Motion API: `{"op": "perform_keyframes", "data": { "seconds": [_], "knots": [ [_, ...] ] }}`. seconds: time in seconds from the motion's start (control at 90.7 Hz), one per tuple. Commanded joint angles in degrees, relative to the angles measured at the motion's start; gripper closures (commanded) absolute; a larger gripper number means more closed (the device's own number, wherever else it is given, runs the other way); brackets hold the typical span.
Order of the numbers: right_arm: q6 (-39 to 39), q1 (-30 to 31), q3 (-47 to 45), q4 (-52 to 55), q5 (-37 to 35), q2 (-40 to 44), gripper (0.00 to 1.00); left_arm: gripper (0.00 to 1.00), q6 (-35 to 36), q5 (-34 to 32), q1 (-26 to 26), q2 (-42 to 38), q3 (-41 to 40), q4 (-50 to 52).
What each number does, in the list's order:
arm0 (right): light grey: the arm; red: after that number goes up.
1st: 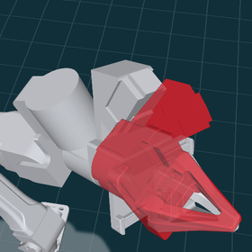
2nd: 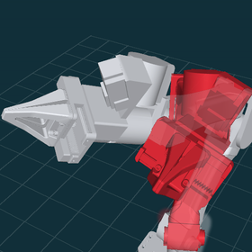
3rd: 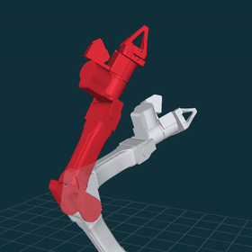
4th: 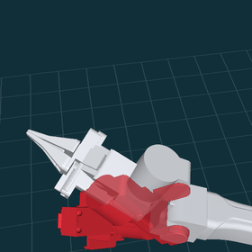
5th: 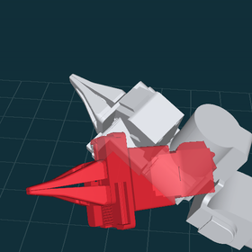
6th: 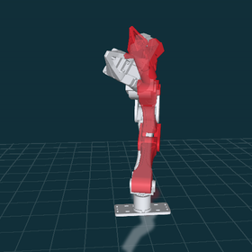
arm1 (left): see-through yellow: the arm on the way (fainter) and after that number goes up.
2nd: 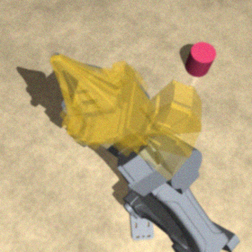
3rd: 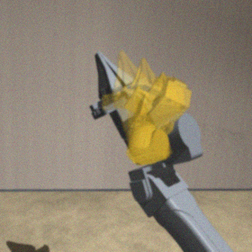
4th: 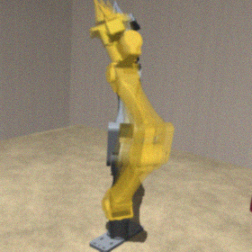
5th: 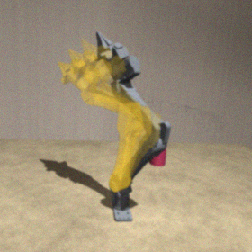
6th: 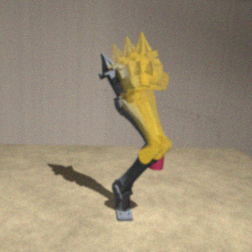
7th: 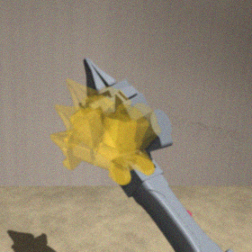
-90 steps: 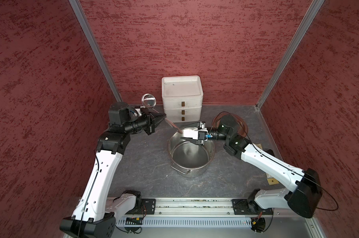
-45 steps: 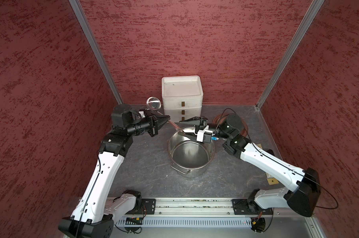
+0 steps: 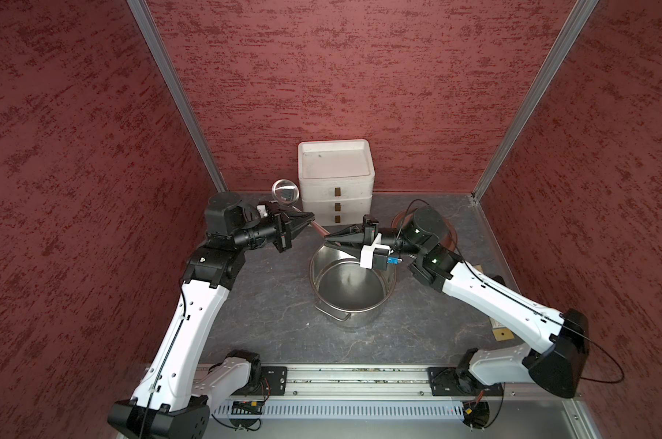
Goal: Stir the soup with a spoon
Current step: Pick up the spoon from the center of the board, then stir the soup in the pan with a stick.
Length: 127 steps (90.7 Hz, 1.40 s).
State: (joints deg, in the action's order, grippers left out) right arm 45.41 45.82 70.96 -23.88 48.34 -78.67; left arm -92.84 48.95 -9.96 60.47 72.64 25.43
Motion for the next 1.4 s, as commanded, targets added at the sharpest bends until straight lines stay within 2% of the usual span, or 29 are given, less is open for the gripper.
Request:
{"op": "perform_keyframes", "data": {
  "seconds": [0.0, 0.044, 0.088, 0.165, 0.353, 0.375, 0.573, 0.716, 0.782, 0.826, 0.893, 0.959, 1.036, 1.102, 1.212, 1.389],
  "knots": [
    [-6.16, 0.58, 1.88, 0.50, -3.84, -1.63, 1.00, 0.92, 2.83, 3.38, -0.77, -0.27, 1.18, -3.38],
    [-9.91, 0.57, 2.09, -1.73, -6.49, -1.94, 1.00, 0.85, 3.55, 3.85, -0.77, -0.31, 1.10, -3.15],
    [-13.79, 0.58, 3.01, -2.34, -9.80, -2.13, 1.00, 0.73, 4.48, 4.16, -0.70, -0.46, 0.97, -3.07],
    [-15.72, 0.53, 5.36, 0.89, -13.94, -2.10, 1.00, 0.52, 7.14, 4.60, -0.58, -1.05, 1.30, -1.55],
    [-21.79, -0.32, 9.32, 8.64, -25.89, -1.33, 1.00, 0.04, 19.78, 4.57, 0.19, -3.68, 3.72, 5.14],
    [-22.76, -0.68, 9.78, 9.57, -27.10, -1.11, 1.00, 0.01, 21.42, 4.62, 0.20, -4.17, 4.08, 5.41],
    [-30.94, -4.17, 13.58, 25.22, -30.83, 4.69, 1.00, 0.00, 33.53, 6.09, 1.46, -9.35, 6.59, 2.48],
    [-32.67, -6.06, 14.32, 37.97, -29.12, 11.41, 1.00, 0.00, 40.91, 5.28, 6.17, -8.04, 10.40, 12.08],
    [-33.68, -7.14, 15.81, 45.19, -28.08, 13.41, 1.00, 0.00, 44.11, 0.96, 9.05, -6.81, 12.27, 19.16],
    [-34.71, -7.85, 17.56, 50.20, -28.00, 14.07, 1.00, 0.00, 45.33, -4.34, 10.31, -6.66, 12.35, 21.64],
    [-36.24, -8.98, 19.67, 56.63, -28.00, 14.68, 1.00, 0.00, 46.42, -11.45, 10.88, -6.88, 11.52, 24.72],
    [-37.45, -9.91, 20.44, 60.75, -27.69, 15.07, 1.00, 0.00, 47.08, -14.21, 10.78, -6.16, 10.34, 26.77],
    [-38.47, -10.41, 20.66, 64.51, -27.04, 14.81, 1.00, 0.00, 47.12, -14.52, 9.54, -4.61, 8.82, 28.41],
    [-39.22, -10.49, 20.63, 65.66, -26.43, 14.01, 1.00, 0.00, 47.63, -16.83, 5.89, -3.16, 8.19, 29.97],
    [-40.10, -10.46, 18.26, 63.99, -25.30, 12.96, 1.00, 0.00, 48.74, -22.97, -0.55, -0.96, 7.53, 33.26],
    [-40.40, -10.49, 13.95, 61.89, -22.51, 11.45, 1.00, 0.00, 49.89, -27.47, -5.01, -1.40, 4.16, 35.01]
  ]
}}
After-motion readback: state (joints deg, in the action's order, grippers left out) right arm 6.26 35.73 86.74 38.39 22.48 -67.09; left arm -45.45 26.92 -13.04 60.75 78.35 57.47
